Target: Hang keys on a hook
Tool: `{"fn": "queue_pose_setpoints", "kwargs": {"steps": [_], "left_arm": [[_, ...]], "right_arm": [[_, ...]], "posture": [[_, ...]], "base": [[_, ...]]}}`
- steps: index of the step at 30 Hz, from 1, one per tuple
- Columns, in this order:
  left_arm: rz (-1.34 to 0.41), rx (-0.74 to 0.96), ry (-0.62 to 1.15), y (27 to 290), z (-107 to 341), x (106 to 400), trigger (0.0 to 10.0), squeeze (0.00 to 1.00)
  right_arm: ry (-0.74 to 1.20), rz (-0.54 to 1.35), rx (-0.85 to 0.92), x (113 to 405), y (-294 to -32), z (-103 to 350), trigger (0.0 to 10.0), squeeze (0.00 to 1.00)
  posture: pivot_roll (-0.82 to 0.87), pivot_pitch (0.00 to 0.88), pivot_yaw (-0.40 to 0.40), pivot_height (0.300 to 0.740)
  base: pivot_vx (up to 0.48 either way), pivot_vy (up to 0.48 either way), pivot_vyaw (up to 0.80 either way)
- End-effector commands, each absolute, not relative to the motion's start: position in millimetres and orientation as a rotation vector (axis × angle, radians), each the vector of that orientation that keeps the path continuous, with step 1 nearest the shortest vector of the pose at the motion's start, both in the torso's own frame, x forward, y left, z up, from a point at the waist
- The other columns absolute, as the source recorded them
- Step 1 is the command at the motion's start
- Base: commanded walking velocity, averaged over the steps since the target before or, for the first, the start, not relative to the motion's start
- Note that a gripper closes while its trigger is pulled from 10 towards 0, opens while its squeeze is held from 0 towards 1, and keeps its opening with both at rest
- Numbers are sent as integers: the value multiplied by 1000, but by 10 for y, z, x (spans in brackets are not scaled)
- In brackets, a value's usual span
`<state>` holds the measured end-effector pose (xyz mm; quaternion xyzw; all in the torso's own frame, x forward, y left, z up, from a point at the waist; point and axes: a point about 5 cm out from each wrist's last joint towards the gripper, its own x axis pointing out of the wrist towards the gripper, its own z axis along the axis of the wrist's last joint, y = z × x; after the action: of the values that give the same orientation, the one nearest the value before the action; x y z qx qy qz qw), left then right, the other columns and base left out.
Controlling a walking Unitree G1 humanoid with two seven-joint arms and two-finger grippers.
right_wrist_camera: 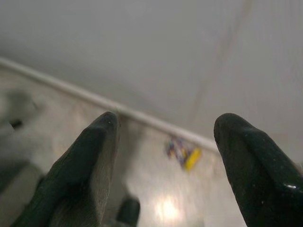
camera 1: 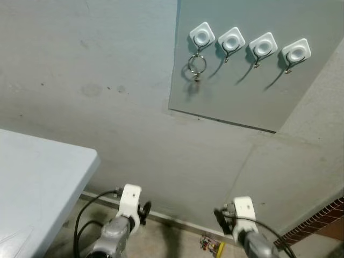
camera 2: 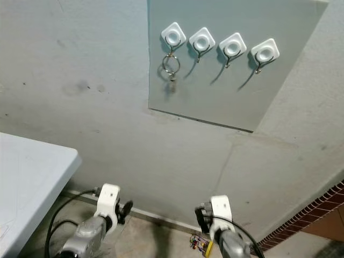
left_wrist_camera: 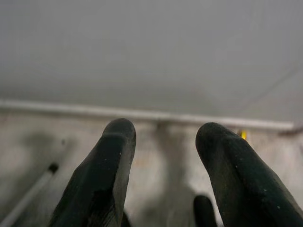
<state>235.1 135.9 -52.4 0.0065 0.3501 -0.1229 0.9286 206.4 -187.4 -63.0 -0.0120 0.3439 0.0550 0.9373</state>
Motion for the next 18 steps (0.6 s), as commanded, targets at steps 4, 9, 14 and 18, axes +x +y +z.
{"fn": "queue_pose_setpoints", "kwargs": {"steps": [4,9,14,18], "left_arm": [[-198,26,850,1458,-722,2075,10000,0],[-221,60,908,1488,-819,1895,10000,0],[-188,69,963,1599,-895,1733,10000,0],[-158,61,986,1687,-931,1637,10000,0]], "right_arm": [[851,36,8,1738,-1980,-820,10000,0],[976,-9,1,1423,-2032,-959,10000,0],[1021,-11,-7,1276,-2020,-1014,10000,0],[1031,-15,-13,1252,-2020,-1023,10000,0]], "posture": [[-109,0,-28,740],[-105,0,-27,740],[-110,0,-22,740],[-110,0,-21,740]], "base": [[0,0,0],[0,0,0],[0,0,0],[0,0,200]]}}
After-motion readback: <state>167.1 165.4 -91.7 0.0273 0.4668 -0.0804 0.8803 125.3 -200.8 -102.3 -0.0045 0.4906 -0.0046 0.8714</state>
